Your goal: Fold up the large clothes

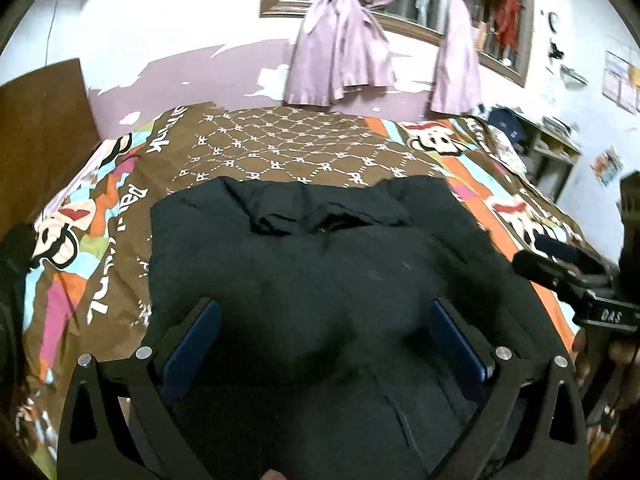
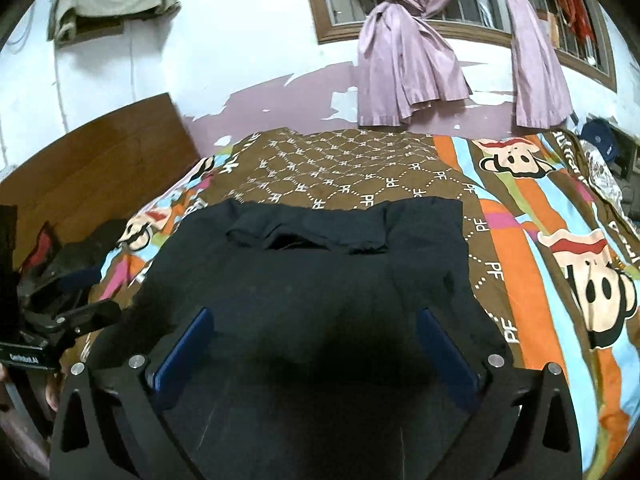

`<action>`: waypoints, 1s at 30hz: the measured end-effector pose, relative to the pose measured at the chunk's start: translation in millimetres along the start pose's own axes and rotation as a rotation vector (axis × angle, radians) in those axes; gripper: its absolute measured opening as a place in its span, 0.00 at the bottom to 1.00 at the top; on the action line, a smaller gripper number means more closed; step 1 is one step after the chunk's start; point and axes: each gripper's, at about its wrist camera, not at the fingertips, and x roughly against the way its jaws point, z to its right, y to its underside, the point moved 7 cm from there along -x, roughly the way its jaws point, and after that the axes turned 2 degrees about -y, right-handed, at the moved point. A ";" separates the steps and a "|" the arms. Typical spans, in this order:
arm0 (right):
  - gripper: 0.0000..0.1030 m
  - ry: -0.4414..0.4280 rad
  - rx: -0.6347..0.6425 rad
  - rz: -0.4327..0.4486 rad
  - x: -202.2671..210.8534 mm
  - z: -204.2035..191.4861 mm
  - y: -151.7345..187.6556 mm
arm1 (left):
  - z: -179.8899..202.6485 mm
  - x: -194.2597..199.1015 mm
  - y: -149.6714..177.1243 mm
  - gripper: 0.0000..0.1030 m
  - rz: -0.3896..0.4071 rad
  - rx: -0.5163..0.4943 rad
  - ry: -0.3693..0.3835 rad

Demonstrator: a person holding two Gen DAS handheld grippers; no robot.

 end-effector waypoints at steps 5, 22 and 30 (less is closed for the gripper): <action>1.00 -0.007 0.077 -0.044 31.2 -17.1 26.9 | 11.3 34.3 23.0 0.98 -0.006 -0.036 0.012; 1.00 -0.023 0.192 -0.169 93.2 -38.5 153.2 | 52.3 84.6 149.3 0.98 -0.161 -0.266 0.042; 1.00 -0.057 0.291 -0.255 102.2 -44.0 203.6 | 61.0 102.7 217.4 0.98 -0.187 -0.395 0.085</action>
